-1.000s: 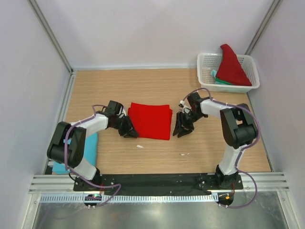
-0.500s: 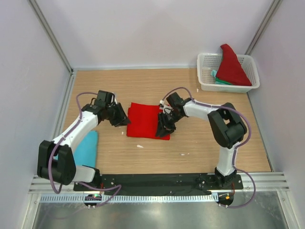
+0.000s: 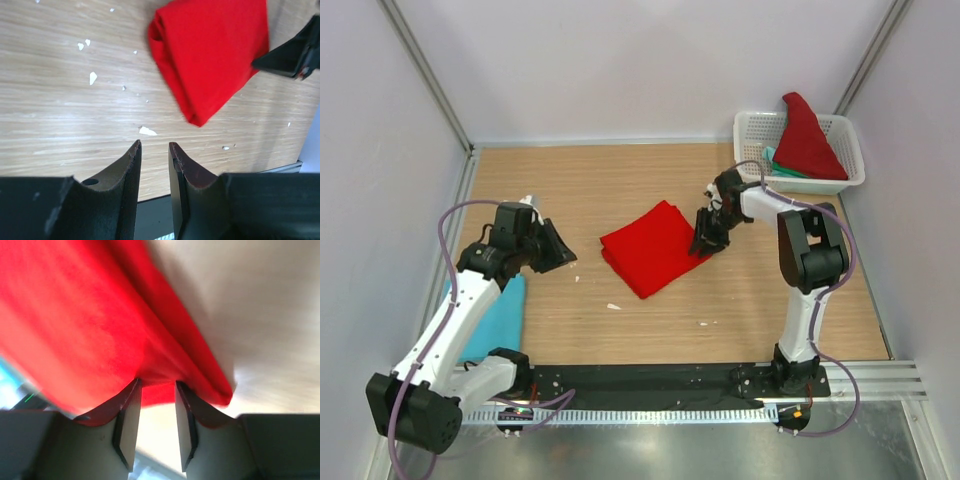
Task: Fold and stack the t-shirts
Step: Neatly place the folded tshirt to the corner
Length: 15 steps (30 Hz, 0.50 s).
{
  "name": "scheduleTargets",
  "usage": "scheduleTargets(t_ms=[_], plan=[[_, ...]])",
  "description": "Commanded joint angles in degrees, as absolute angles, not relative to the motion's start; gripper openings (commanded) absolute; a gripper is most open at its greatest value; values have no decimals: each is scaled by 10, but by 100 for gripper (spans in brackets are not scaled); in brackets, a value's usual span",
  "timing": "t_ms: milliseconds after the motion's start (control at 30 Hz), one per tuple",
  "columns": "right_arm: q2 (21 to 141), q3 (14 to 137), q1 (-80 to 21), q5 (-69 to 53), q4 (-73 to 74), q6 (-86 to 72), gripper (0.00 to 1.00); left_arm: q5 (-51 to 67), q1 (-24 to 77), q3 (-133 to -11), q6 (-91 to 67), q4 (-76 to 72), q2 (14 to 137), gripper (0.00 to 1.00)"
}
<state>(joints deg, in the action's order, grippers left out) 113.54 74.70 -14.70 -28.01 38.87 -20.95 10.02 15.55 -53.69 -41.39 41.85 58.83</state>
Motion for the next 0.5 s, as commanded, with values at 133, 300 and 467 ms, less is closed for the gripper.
scheduleTargets(t_ms=[133, 300, 467], plan=[[1070, 839, -216, -134, 450, -127, 51, 87, 152, -503, -420, 432, 555, 30], [1015, 784, -265, -135, 437, -135, 57, 119, 152, -476, -431, 406, 565, 31], [946, 657, -265, -268, 343, -202, 60, 198, 153, -452, -444, 362, 595, 33]])
